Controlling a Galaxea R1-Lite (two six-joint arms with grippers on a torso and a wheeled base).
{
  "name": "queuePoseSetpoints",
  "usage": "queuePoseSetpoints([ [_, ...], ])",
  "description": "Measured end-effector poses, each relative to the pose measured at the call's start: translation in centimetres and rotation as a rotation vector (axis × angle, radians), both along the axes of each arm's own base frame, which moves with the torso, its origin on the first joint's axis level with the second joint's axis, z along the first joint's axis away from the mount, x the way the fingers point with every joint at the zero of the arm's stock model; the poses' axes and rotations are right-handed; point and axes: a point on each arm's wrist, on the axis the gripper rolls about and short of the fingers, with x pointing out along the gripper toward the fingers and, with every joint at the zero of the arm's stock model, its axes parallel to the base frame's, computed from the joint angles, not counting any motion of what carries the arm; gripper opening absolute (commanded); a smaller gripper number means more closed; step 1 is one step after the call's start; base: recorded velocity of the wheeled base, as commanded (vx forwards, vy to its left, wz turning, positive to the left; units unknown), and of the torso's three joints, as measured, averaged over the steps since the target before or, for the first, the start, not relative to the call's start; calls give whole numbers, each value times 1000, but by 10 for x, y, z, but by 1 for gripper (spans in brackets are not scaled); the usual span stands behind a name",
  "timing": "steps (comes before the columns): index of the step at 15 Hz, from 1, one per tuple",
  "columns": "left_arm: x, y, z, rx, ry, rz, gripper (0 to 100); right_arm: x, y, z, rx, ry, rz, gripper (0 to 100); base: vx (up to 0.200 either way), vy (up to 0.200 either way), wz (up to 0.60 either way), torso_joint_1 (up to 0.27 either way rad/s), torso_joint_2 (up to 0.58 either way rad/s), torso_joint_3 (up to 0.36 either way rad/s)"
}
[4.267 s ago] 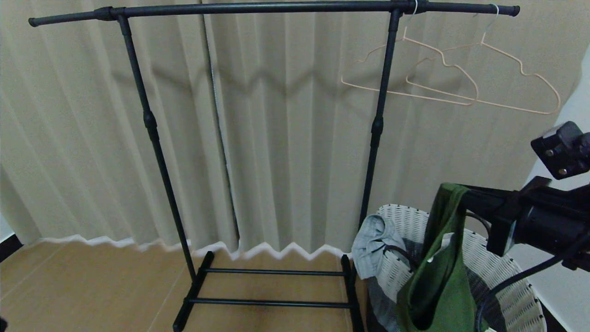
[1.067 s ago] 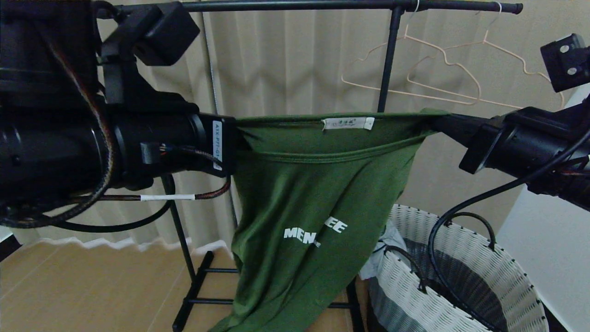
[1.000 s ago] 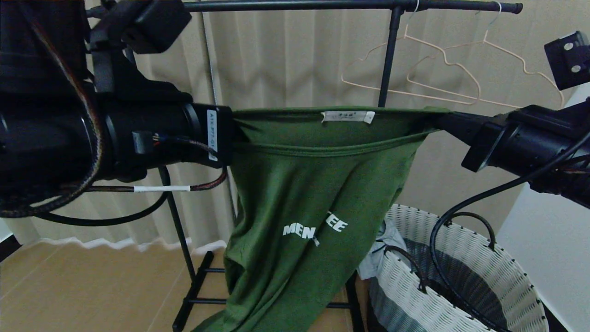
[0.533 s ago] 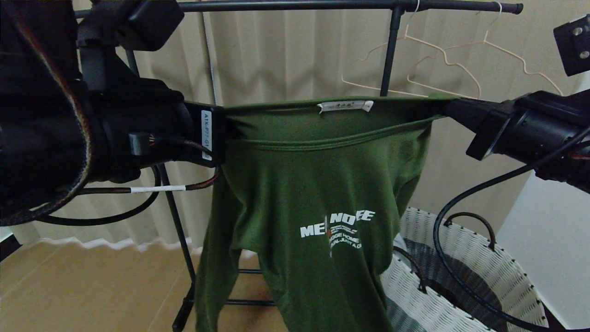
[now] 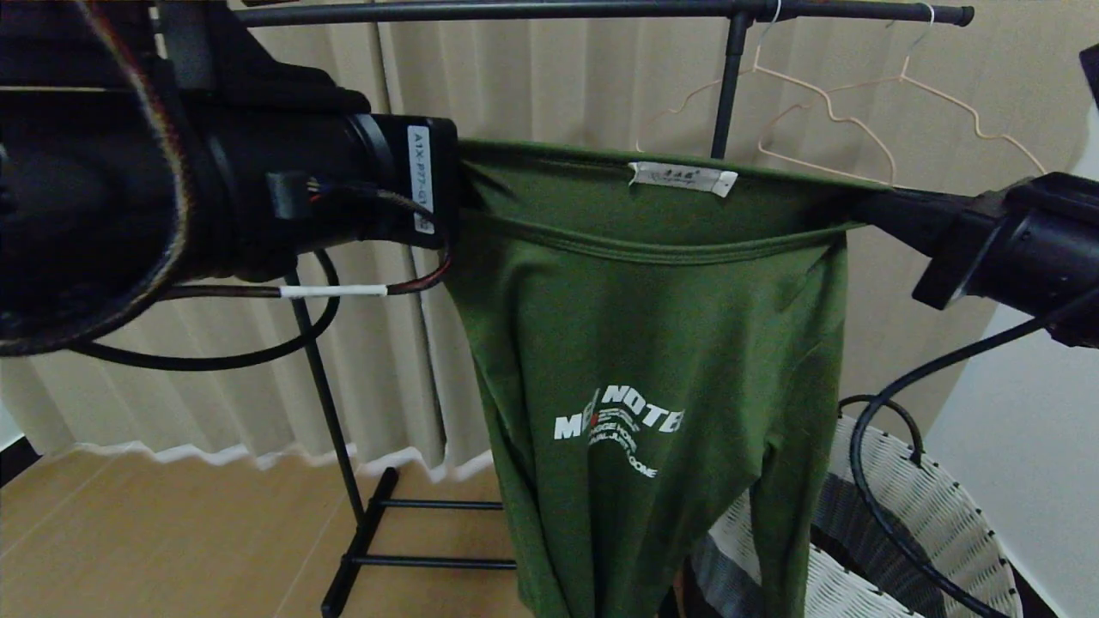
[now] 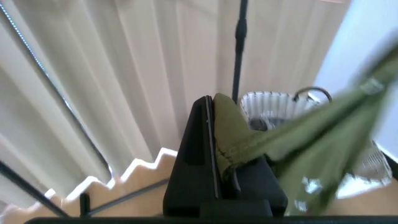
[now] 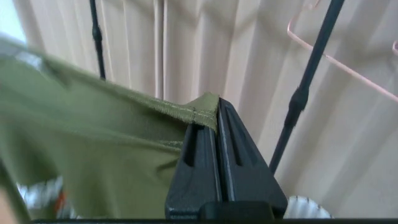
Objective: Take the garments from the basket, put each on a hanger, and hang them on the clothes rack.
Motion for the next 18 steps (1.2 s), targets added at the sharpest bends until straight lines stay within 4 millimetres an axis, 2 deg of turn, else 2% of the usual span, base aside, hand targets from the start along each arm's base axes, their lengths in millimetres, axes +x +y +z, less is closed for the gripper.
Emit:
queuePoseSetpoints([
  [5,49,-24,-1,-22,-9,52,0,-50,-17,7,-25,62,155,0,0,0,0,0,0,0],
  [8,61,-33,-8,-10,4,56,0,-66,-22,10,-19,38,220,0,0,0,0,0,0,0],
  [12,63,-36,-14,2,19,55,0,-69,-23,10,-19,23,215,0,0,0,0,0,0,0],
  [15,47,-24,-13,23,38,49,0,-62,-23,11,-32,16,180,0,0,0,0,0,0,0],
  [18,26,-10,-9,31,74,0,0,-46,-23,11,-32,-7,141,0,0,0,0,0,0,0],
])
